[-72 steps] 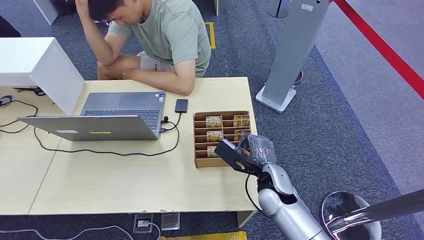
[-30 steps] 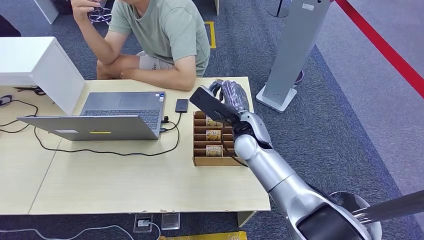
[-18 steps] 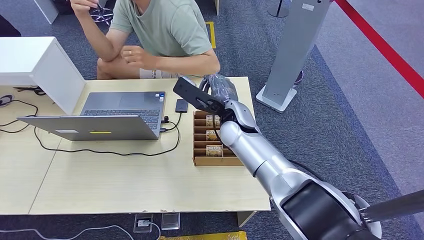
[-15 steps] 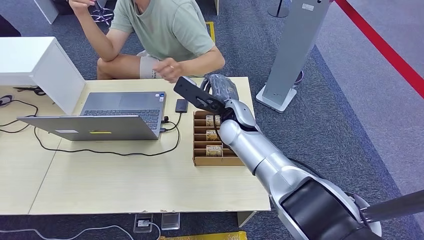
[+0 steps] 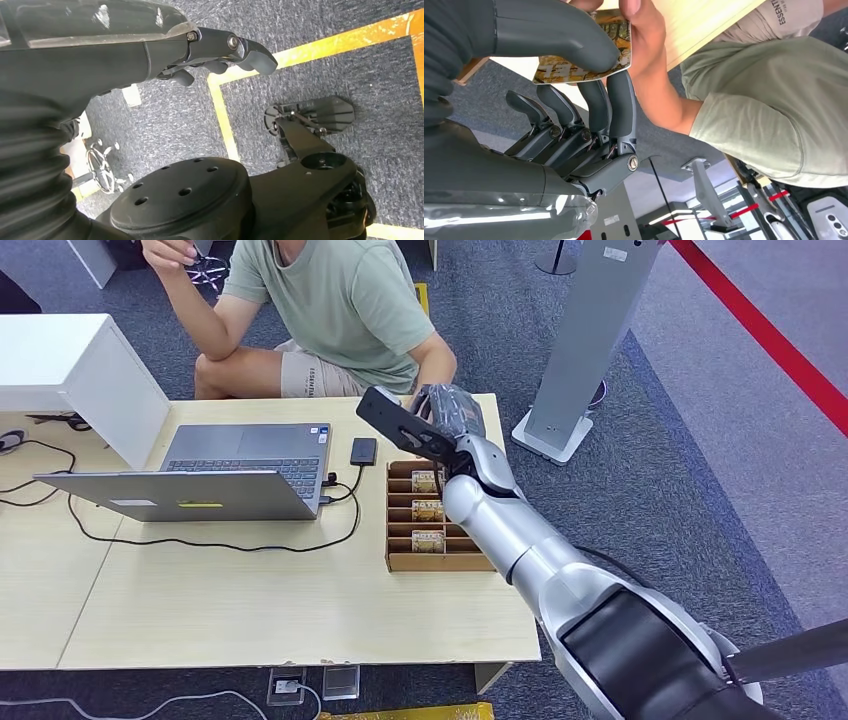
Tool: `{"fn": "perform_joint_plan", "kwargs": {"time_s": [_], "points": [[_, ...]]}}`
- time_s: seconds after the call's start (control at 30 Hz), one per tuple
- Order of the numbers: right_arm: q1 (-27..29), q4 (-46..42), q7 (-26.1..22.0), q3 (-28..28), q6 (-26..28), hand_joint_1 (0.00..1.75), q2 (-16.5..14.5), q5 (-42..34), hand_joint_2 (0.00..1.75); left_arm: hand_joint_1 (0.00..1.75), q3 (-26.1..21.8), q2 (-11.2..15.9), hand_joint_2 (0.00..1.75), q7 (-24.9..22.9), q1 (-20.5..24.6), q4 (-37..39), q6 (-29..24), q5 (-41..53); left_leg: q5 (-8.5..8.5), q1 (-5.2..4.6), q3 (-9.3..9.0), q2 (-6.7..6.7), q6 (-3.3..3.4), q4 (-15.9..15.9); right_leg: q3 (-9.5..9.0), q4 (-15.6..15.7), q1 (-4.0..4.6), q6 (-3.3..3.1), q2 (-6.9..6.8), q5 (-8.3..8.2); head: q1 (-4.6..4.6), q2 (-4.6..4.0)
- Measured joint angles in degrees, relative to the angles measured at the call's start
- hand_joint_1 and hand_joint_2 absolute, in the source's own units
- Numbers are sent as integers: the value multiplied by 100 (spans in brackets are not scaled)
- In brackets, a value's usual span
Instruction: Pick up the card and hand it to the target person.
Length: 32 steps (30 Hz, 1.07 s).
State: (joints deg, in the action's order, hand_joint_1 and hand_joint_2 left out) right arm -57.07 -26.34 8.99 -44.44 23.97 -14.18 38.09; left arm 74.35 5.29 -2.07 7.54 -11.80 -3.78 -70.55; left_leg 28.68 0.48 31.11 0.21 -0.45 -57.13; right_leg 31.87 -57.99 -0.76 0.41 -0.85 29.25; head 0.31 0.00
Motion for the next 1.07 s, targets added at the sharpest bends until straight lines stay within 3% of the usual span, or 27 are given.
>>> {"fn": "perform_joint_plan", "kwargs": {"time_s": [0.1, 0.5, 0.73, 0.87, 1.07], "points": [[-22, 46, -1, 0, 40, 0, -1, -15, 175, 0, 6, -8, 175, 12, 1, 0, 14, 1, 0, 0, 0, 0, 0, 0, 0, 0, 0, 0, 0, 0, -1, 0], [-25, 121, -230, 0, 223, 0, 2, -217, 175, 0, 93, -9, 175, 79, 13, 0, 21, -20, 0, 0, -1, 0, 0, 0, 0, 0, 0, 0, 1, 0, 1, 1], [145, -153, -1147, 151, 501, 0, 30, -1164, 175, 0, 97, -9, 175, 103, -36, 0, -20, -203, 0, 0, -3, 1, 0, 0, 0, 1, 0, 0, 1, 0, -3, 0], [549, -914, -949, 236, 464, 0, 223, -1415, 175, 0, 97, -7, 175, 104, -63, 0, -37, -276, 0, 0, -6, 1, 0, -1, -1, 4, 0, 1, 0, 0, -4, 0], [1638, -2787, -591, 413, 150, 0, 857, -1629, 175, 0, 95, -7, 175, 104, -109, 0, -37, -352, 3, -1, -6, 1, 2, -2, -2, 10, -1, 1, 0, 0, 10, 1]]}}
